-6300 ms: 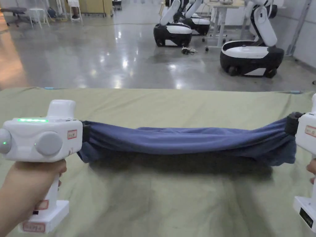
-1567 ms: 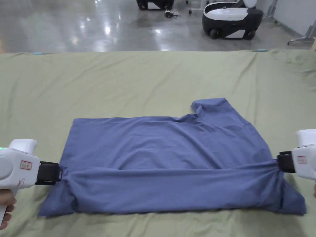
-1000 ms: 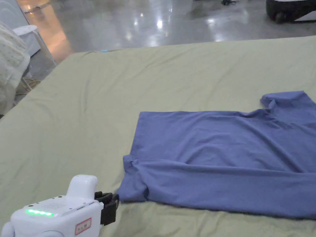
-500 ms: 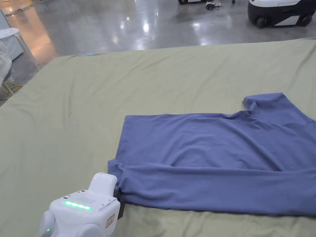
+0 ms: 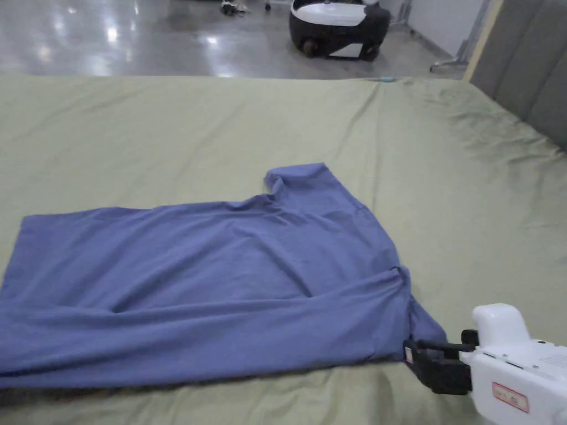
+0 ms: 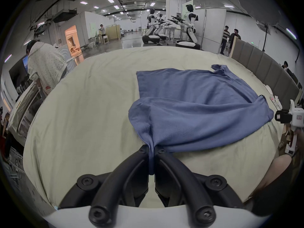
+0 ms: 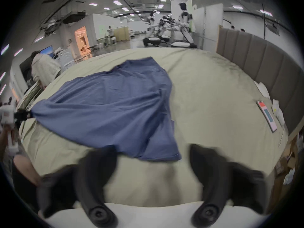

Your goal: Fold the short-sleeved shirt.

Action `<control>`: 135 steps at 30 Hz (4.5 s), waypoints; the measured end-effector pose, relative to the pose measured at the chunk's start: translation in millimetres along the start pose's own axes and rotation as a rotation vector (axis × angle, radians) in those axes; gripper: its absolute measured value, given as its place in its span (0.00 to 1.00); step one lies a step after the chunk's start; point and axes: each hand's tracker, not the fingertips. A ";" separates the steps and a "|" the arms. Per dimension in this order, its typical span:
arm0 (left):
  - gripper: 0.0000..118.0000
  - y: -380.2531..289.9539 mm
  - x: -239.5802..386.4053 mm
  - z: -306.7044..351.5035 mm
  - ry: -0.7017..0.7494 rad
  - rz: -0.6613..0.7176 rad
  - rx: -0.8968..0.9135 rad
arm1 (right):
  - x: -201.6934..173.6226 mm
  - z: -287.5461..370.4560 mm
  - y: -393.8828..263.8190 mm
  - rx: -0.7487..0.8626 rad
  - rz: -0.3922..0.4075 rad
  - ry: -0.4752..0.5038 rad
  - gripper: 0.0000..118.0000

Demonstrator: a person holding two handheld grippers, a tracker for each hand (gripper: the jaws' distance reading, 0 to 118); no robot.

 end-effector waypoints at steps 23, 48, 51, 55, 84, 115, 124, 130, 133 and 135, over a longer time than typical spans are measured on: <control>0.02 -7.1 -8.2 39.0 -0.077 0.037 -0.075 | 1.6 36.7 5.0 0.000 0.052 0.074 0.09; 0.77 17.9 -26.3 82.6 -0.017 0.179 0.101 | -37.9 85.6 36.8 0.160 0.124 -0.078 0.47; 0.00 59.4 -24.2 63.9 -0.027 0.161 0.219 | -61.4 75.9 71.9 0.246 0.154 -0.068 0.00; 0.00 115.2 -25.2 0.4 -0.078 0.208 0.184 | -84.9 48.3 107.1 0.279 0.207 -0.027 0.00; 0.01 137.3 -11.5 -123.6 -0.049 0.046 -0.042 | -4.3 -208.6 194.8 -0.241 -0.031 -0.047 0.66; 0.01 -12.2 -25.5 79.1 -0.201 0.096 -0.030 | -4.3 88.0 25.1 -0.084 0.050 -0.009 0.01; 0.01 -78.2 -20.1 50.3 -0.180 0.061 -0.165 | -8.1 55.8 -44.9 -0.184 0.127 -0.108 0.01; 0.17 -90.1 -27.4 45.1 -0.184 0.094 -0.130 | -1.4 36.9 -64.9 -0.177 0.069 -0.168 0.32; 0.50 -87.6 -37.7 61.2 -0.188 0.149 -0.120 | 4.3 53.1 -63.8 -0.132 -0.003 -0.272 0.71; 0.85 -87.6 -56.3 80.2 -0.299 0.241 -0.147 | 12.0 82.9 -63.8 -0.002 -0.075 -0.292 0.81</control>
